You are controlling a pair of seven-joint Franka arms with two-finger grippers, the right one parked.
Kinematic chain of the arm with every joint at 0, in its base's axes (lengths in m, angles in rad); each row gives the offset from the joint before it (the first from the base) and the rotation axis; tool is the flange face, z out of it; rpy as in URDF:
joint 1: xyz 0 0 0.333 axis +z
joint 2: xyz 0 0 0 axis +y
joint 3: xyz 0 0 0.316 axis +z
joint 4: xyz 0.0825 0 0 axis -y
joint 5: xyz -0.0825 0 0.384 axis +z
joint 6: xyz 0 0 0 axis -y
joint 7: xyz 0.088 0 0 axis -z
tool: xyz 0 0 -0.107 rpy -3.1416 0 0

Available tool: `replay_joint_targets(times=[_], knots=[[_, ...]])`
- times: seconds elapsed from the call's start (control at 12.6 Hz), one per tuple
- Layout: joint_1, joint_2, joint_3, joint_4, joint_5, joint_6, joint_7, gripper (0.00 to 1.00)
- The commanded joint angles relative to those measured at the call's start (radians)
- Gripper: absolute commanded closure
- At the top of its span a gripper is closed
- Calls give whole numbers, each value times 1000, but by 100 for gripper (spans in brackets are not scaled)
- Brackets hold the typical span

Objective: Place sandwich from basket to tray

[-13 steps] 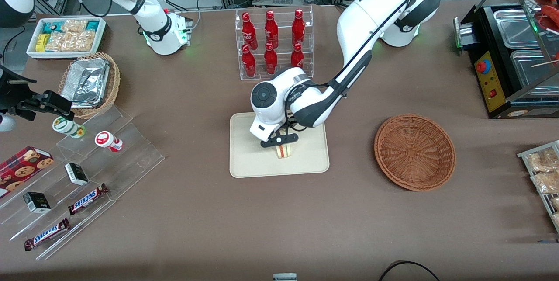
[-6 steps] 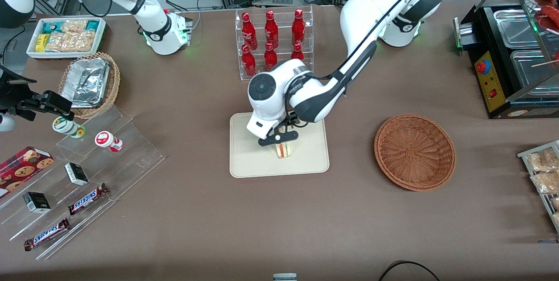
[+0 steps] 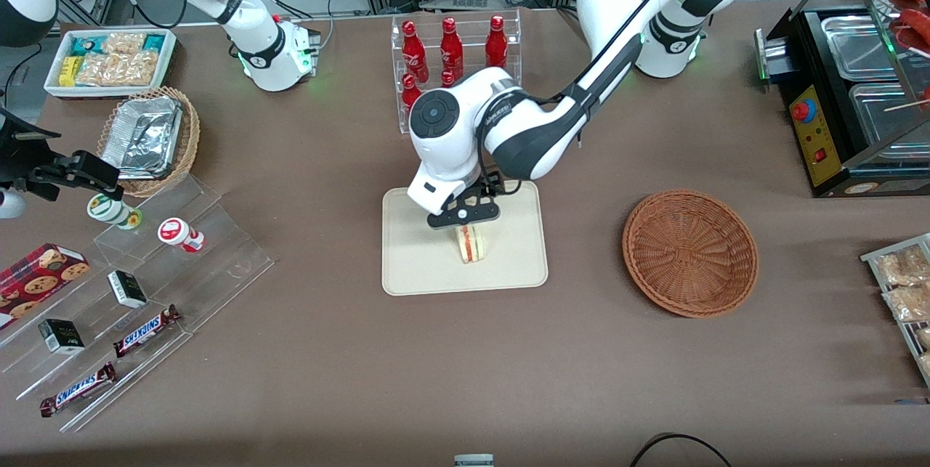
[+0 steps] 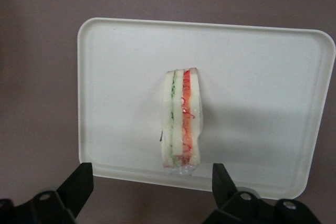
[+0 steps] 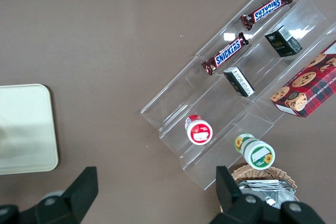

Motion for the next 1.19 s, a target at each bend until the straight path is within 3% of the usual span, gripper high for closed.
replay_joint_targets(times=[0.0,0.55,1.11], knots=[[90,-95,1,-38,-94,-55,42,0],[385,-393,0,-307,-218,-81,481,0],[549,-493,3,-351,-255,-177,739,0]])
